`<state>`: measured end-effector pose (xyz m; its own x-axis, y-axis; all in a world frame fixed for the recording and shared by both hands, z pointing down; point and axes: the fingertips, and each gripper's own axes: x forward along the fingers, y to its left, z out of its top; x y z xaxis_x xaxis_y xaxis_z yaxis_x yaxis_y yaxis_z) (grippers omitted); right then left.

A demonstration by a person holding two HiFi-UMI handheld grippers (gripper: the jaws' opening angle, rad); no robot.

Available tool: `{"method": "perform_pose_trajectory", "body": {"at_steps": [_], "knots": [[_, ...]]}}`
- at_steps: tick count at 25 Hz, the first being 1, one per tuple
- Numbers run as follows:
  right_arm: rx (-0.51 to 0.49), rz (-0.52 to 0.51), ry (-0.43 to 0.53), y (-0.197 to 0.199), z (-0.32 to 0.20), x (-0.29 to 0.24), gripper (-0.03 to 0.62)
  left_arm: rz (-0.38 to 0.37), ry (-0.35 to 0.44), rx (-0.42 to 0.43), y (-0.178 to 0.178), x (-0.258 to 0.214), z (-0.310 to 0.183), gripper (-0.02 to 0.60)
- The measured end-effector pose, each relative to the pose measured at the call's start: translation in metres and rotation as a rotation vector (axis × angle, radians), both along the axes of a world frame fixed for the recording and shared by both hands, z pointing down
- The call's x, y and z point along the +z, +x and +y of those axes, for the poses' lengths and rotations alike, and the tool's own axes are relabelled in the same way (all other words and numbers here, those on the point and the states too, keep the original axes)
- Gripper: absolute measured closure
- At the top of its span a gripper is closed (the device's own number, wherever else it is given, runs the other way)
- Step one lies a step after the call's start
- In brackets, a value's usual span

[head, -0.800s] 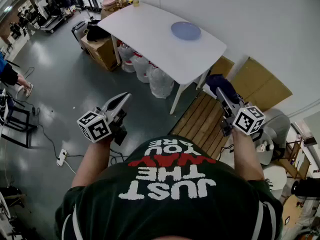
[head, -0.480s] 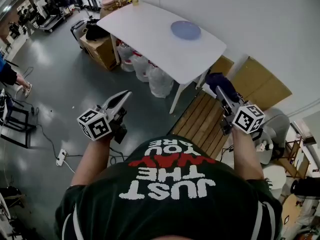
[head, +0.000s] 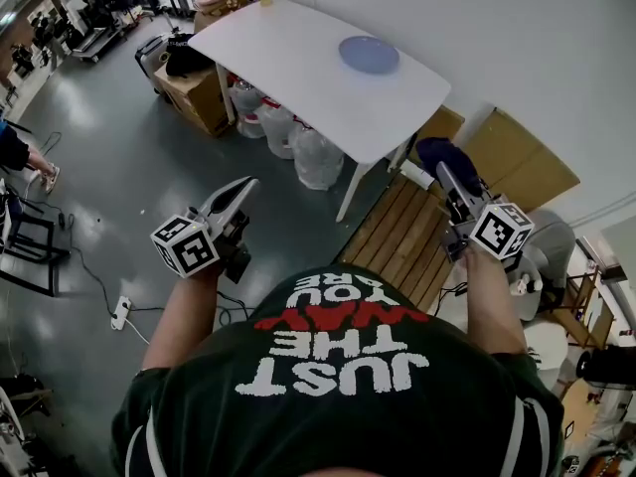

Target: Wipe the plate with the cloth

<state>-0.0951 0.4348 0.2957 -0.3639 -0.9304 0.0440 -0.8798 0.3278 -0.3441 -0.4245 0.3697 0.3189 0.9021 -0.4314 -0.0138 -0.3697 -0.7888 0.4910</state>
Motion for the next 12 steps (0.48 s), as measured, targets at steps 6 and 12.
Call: {"method": "perform_pose_trajectory", "body": {"at_steps": [6,12], "knots": [[-0.015,0.003,-0.015,-0.002,-0.015,0.005,0.540,-0.004,-0.039,-0.001,-0.003,0.016,-0.015,0.574],[-0.047,0.012,-0.028,0.011,-0.052,0.024,0.540,-0.025,-0.060,-0.001,0.016,0.033,-0.049,0.574]]}}
